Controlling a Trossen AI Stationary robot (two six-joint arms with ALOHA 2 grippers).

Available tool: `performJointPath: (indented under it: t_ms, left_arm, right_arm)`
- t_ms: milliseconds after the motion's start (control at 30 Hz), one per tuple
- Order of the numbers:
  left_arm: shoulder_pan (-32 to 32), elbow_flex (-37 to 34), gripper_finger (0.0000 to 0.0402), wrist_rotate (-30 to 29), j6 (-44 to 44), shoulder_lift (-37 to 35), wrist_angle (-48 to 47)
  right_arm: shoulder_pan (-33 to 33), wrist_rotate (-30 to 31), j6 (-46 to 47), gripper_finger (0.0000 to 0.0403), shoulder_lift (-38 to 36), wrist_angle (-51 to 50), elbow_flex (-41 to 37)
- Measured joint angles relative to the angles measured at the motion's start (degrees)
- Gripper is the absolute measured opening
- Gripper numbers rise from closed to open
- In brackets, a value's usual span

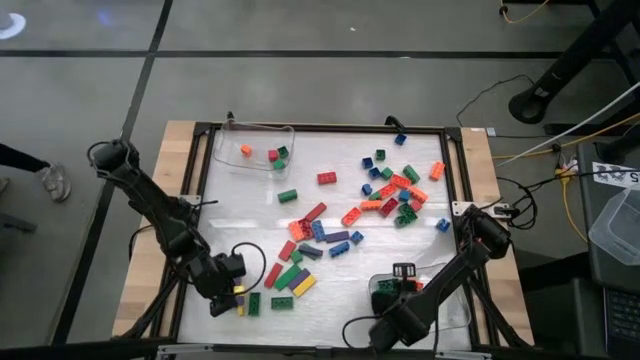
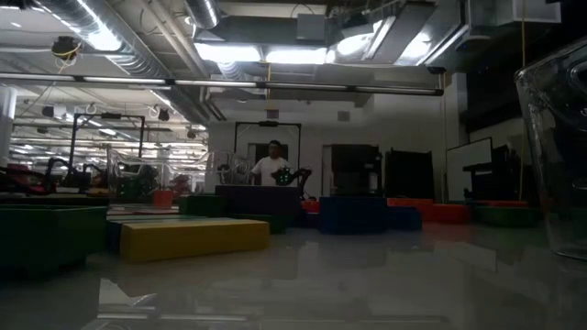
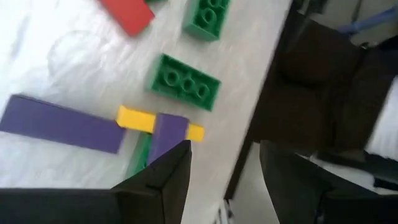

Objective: Sort blocks by size
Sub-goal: Put the rectangular green game piece into the bottom transparent bin

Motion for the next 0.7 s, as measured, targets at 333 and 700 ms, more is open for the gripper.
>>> performJointPath:
  t_ms: [333, 700]
  left_arm:
    - [0.0, 0.0, 0.0178, -2.28, 6.13, 6.22, 7.68]
    - [0.02, 0.03, 0.0178, -2.61, 17.49, 10.77, 15.52]
  right_arm:
    - [0.11, 0.02, 1.5, 0.0192, 0.0, 0.0, 0.0]
    - [-0.28, -8.64, -0.67, 0.0257, 0.0, 0.02, 0.0]
